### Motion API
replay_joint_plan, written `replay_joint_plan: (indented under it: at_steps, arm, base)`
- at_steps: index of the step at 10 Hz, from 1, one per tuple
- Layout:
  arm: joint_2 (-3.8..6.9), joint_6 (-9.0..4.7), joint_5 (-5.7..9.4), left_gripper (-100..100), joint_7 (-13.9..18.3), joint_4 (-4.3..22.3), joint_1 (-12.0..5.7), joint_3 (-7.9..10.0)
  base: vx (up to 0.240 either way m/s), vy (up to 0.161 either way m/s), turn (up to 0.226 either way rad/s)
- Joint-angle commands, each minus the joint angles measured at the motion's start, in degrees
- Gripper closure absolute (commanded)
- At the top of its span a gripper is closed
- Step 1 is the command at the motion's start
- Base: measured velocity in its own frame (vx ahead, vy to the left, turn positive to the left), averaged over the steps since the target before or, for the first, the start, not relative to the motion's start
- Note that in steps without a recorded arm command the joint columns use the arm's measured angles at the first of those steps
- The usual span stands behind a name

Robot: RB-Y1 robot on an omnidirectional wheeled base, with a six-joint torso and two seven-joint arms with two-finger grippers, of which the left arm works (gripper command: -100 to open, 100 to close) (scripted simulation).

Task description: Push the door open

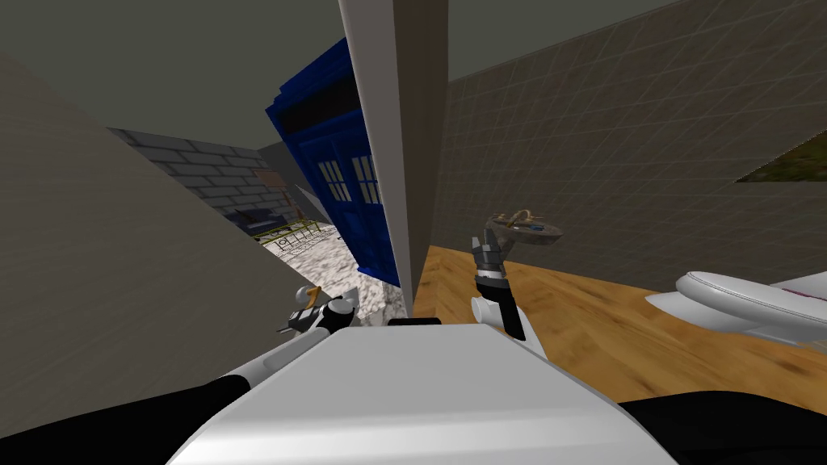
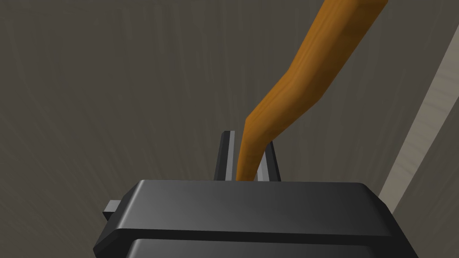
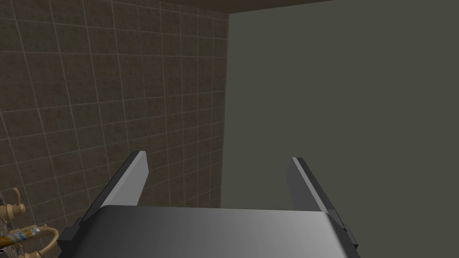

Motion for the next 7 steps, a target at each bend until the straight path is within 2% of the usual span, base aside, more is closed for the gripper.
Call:
replay_joint_plan:
  at_steps: [1,3,7]
  arm:
    - [0.44,-0.26,0.27,100,-0.1,0.1,-0.21,0.37]
    - [0.65,-0.77,0.88,100,-0.4,0.0,-0.16,1.23]
    - [0.89,-1.36,1.59,100,-0.8,-0.1,-0.10,2.22]
  base:
    - [-0.001,0.103,-0.023]
    - [-0.001,0.054,-0.077]
    - [0.000,0.064,-0.015]
